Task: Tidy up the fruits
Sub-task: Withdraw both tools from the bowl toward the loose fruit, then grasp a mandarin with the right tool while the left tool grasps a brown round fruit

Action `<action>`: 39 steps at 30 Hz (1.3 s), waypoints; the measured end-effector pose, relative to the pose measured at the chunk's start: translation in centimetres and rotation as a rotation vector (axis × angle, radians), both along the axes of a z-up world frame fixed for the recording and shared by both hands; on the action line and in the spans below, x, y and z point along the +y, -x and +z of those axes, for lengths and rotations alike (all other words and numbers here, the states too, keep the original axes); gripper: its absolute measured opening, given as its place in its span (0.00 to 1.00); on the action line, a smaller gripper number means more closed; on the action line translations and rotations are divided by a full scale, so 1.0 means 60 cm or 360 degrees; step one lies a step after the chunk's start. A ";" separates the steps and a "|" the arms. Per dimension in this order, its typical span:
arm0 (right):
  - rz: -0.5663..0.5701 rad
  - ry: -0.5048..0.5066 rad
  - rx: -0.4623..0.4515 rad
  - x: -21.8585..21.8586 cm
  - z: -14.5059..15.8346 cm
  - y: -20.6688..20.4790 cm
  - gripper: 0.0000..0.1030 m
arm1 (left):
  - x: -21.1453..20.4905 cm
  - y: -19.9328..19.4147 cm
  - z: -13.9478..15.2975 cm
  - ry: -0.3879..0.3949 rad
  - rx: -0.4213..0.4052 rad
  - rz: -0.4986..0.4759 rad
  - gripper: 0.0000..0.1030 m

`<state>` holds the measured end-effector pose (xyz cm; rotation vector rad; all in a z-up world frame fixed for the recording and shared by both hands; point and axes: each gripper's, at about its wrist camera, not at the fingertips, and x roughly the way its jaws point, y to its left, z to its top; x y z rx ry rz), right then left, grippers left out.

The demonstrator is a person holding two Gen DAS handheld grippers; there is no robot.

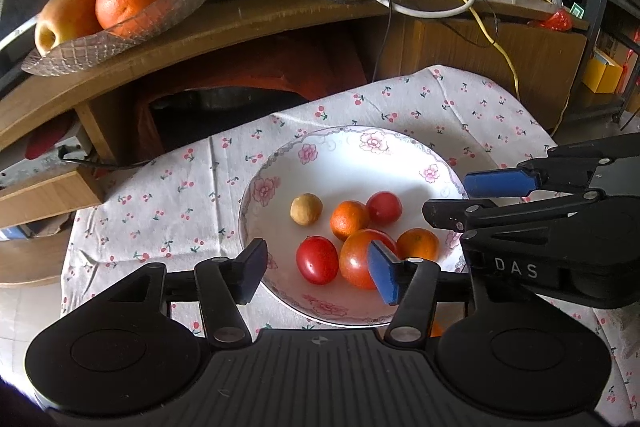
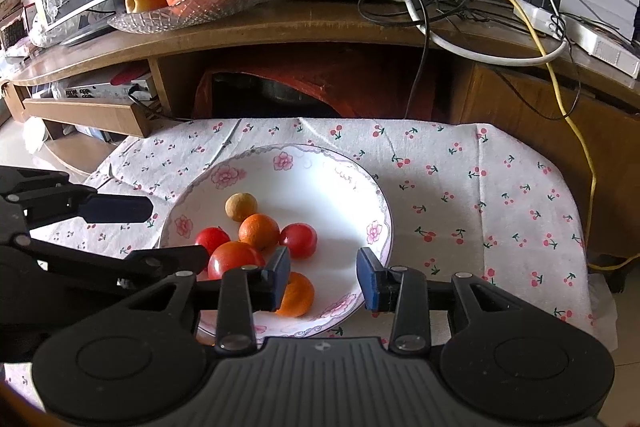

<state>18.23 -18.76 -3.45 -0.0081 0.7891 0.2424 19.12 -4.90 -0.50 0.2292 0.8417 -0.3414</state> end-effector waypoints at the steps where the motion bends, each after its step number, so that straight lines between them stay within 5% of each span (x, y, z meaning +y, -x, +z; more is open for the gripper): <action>1: -0.0001 -0.0004 -0.0002 0.000 0.001 0.001 0.36 | 0.000 0.000 0.001 0.0003 -0.0001 0.0000 0.62; 26: 0.0172 -0.0008 0.0005 0.014 0.009 0.097 0.37 | 0.041 0.059 0.011 0.0009 0.0012 -0.0074 0.67; 39: 0.0340 0.0085 0.0113 0.041 -0.046 0.108 0.42 | 0.054 0.089 -0.008 -0.0025 0.0074 -0.0182 0.68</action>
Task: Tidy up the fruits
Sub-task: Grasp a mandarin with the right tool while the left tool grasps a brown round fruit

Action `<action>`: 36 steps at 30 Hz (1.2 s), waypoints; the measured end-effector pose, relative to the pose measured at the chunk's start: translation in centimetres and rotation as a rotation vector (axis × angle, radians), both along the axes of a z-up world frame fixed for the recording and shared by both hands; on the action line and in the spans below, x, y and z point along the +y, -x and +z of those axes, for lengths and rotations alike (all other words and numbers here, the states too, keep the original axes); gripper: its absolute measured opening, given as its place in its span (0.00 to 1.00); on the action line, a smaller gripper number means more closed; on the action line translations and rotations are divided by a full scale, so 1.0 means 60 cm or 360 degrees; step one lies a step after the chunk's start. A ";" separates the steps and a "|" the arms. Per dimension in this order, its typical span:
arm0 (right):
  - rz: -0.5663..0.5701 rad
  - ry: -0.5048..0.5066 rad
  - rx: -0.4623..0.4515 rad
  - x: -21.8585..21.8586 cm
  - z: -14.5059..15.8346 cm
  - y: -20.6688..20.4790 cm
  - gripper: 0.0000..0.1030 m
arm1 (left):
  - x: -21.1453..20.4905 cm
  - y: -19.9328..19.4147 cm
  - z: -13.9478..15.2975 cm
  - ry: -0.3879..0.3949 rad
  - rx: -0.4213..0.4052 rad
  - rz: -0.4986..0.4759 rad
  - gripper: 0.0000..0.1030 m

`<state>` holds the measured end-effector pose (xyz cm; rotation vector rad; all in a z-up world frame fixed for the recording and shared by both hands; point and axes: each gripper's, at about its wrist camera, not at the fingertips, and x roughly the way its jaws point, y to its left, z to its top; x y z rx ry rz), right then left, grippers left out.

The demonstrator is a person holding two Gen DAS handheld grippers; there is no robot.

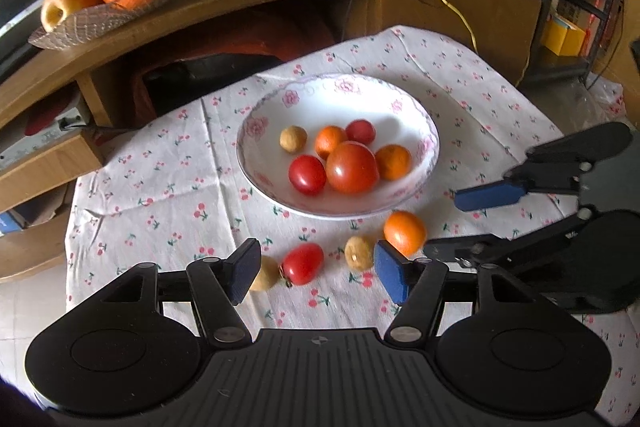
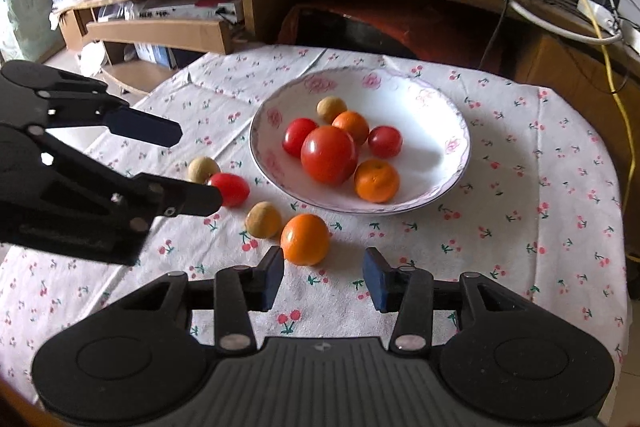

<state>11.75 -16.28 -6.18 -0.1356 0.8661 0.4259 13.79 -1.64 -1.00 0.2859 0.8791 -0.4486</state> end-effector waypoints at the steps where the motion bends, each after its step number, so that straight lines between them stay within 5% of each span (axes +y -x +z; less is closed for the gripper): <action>1: 0.0006 0.0000 0.0008 0.001 -0.004 -0.003 0.42 | 0.001 0.001 -0.002 -0.0003 0.0007 -0.0009 0.68; 13: 0.0050 0.0020 0.0037 0.027 -0.037 -0.035 0.42 | 0.016 0.006 -0.025 -0.0030 0.0048 -0.0065 0.68; 19: 0.0048 0.0033 0.0052 0.029 -0.032 -0.034 0.31 | 0.012 0.001 -0.030 -0.0025 0.0046 -0.0100 0.66; 25: -0.0002 0.0050 0.0088 0.007 -0.028 -0.024 0.31 | -0.019 0.011 -0.033 0.0005 0.0048 -0.0221 0.65; 36: -0.0124 0.0035 0.0123 -0.061 -0.024 -0.002 0.31 | -0.076 -0.015 -0.060 -0.0023 0.0091 -0.0198 0.61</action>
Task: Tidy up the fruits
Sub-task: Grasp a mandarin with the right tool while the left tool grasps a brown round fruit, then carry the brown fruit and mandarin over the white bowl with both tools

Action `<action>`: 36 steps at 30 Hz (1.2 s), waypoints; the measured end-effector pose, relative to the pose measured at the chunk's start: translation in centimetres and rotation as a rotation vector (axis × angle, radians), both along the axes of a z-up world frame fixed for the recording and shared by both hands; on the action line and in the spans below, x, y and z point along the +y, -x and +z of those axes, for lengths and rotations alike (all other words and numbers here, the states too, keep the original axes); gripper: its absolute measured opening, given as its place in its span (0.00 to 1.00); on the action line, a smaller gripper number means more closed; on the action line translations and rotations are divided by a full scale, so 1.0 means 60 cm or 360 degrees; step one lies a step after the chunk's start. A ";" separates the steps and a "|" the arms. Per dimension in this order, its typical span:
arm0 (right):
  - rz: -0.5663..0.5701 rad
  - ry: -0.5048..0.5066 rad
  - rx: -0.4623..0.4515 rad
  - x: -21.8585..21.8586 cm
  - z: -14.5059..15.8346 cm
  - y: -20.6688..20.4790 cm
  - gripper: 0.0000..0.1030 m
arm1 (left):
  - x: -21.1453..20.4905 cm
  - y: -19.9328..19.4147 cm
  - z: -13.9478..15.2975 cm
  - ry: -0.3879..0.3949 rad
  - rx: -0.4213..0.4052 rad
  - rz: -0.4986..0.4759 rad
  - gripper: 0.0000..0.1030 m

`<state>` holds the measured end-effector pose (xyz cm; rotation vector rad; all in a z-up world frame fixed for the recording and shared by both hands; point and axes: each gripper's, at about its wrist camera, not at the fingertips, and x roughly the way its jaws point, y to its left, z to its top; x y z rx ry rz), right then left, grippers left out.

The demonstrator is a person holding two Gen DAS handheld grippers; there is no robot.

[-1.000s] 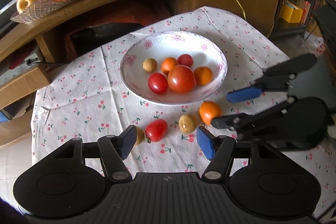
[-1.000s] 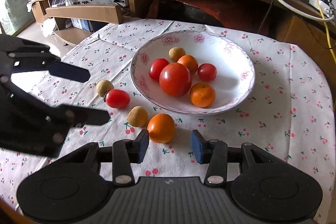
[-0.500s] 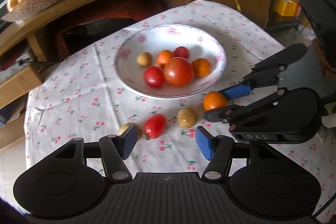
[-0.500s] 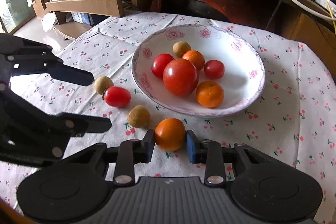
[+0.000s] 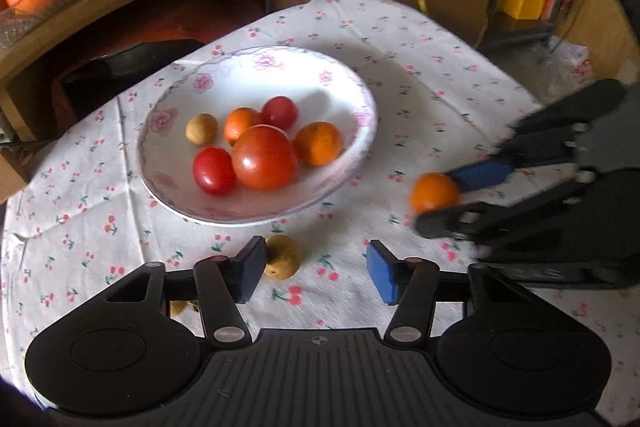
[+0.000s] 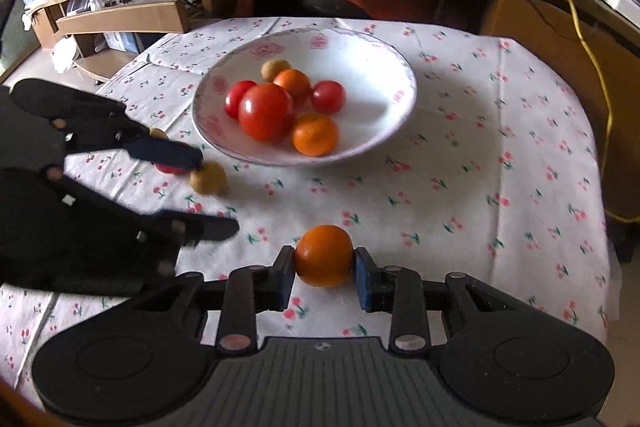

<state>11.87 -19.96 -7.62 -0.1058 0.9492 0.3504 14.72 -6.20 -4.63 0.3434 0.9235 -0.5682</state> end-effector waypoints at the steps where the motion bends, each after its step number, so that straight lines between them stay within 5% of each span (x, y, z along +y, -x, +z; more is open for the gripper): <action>1: -0.0004 0.0000 0.0005 -0.004 -0.001 0.002 0.31 | 0.000 -0.004 -0.002 -0.0008 -0.0001 0.0023 0.61; 9: -0.0033 -0.0018 0.0012 -0.019 -0.002 0.006 0.31 | 0.002 -0.023 -0.022 -0.0025 0.0047 0.0095 0.60; 17: -0.0014 0.0010 0.0017 -0.008 -0.003 0.004 0.31 | 0.003 -0.018 -0.017 -0.0031 0.0045 0.0104 0.36; 36: 0.0108 0.0040 0.0024 0.015 0.006 0.069 0.31 | 0.005 0.068 0.006 -0.0037 0.0108 -0.0009 0.31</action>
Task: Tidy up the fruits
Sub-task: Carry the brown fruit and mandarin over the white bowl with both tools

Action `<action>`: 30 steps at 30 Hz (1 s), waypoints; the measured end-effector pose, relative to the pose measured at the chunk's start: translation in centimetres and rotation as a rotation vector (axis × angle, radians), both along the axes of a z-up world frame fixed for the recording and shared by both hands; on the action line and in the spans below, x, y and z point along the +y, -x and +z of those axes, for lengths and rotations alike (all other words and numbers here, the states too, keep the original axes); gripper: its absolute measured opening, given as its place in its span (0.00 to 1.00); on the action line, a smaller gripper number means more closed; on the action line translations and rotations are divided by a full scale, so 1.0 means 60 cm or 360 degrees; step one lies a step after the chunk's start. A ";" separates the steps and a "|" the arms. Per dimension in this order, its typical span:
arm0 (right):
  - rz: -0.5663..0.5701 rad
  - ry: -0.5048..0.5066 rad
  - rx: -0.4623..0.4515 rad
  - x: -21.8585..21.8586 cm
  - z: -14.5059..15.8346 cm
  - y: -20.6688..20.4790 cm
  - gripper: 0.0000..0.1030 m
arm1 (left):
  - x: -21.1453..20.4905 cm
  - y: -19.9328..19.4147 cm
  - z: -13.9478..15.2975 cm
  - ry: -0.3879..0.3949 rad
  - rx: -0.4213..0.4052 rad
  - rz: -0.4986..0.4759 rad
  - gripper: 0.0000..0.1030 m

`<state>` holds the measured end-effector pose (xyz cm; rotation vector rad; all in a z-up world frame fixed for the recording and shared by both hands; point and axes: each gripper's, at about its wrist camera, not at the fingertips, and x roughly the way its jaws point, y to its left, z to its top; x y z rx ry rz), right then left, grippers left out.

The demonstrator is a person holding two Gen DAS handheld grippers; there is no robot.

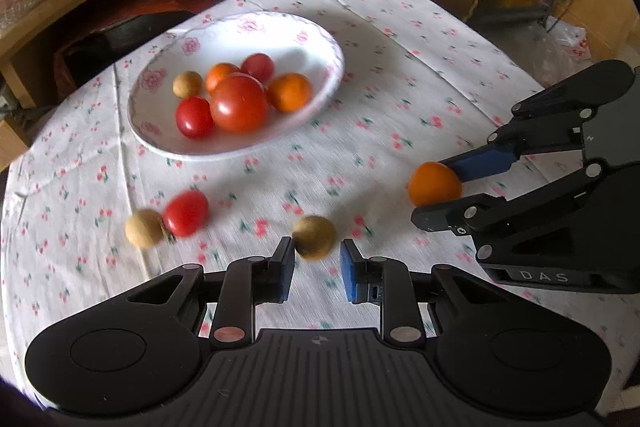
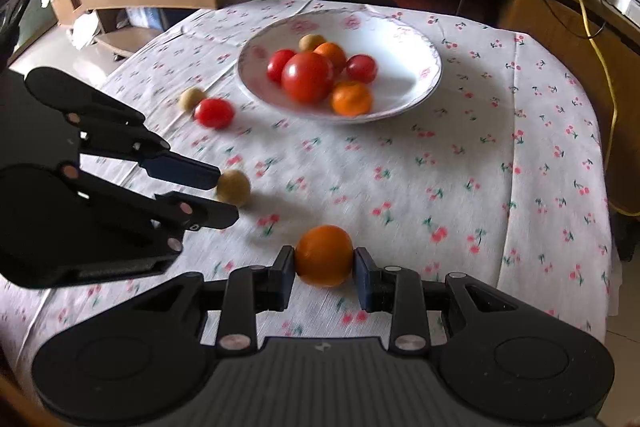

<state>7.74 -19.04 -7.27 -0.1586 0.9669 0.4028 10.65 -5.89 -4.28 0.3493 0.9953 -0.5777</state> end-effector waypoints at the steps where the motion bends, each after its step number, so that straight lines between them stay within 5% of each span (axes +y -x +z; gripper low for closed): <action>1: 0.0003 0.0000 0.0004 0.000 0.000 0.008 0.31 | 0.003 0.007 0.002 0.0002 0.0009 -0.0001 0.31; 20: -0.0070 -0.0003 0.0034 -0.010 -0.006 0.041 0.31 | -0.031 0.011 -0.020 -0.0002 0.0017 -0.0049 0.45; 30: -0.0039 0.0029 0.0007 -0.004 -0.012 0.038 0.32 | -0.039 0.022 -0.020 -0.0031 -0.0001 -0.0077 0.33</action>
